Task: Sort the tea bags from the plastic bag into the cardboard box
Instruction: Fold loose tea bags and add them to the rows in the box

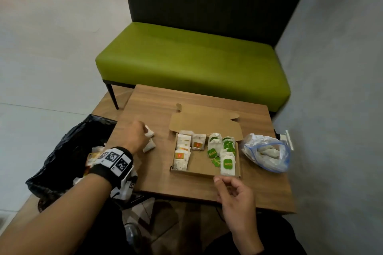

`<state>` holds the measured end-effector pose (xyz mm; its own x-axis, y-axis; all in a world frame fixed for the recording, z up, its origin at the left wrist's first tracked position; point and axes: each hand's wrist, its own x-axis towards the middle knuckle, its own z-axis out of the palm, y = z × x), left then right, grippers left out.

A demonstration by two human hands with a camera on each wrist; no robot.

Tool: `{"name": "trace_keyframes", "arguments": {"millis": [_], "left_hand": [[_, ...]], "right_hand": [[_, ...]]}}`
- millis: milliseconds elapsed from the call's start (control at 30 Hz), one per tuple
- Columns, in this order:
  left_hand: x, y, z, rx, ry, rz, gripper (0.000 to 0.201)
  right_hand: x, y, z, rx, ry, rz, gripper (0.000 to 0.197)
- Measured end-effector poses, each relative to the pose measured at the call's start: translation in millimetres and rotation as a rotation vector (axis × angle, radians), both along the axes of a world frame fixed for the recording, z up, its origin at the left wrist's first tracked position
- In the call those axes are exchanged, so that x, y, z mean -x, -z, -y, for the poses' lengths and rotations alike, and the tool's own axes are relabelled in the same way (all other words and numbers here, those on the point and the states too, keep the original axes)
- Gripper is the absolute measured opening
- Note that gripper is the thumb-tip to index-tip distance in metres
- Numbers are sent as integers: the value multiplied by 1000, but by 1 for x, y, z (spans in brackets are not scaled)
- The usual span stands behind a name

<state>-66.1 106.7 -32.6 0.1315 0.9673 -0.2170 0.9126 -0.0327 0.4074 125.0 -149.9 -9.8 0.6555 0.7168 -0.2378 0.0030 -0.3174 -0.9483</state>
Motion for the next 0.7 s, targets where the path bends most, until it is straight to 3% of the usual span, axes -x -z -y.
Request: {"name": "trace_keyframes", "arguments": {"millis": [67, 233, 433, 567, 700], "left_hand": [[13, 10, -5, -14, -27, -94, 27], [17, 16, -15, 79, -208, -135, 50], [24, 23, -22, 61, -218, -29, 51], [34, 17, -11, 54, -238, 200, 27], [32, -15, 11, -145, -1, 297, 14]], "right_hand": [[3, 0, -1, -2, -13, 23, 13], [6, 0, 1, 24, -13, 35, 10], [10, -5, 1, 33, -31, 48, 8], [13, -11, -3, 26, -80, 88, 10], [18, -24, -11, 44, -220, 205, 12]]}}
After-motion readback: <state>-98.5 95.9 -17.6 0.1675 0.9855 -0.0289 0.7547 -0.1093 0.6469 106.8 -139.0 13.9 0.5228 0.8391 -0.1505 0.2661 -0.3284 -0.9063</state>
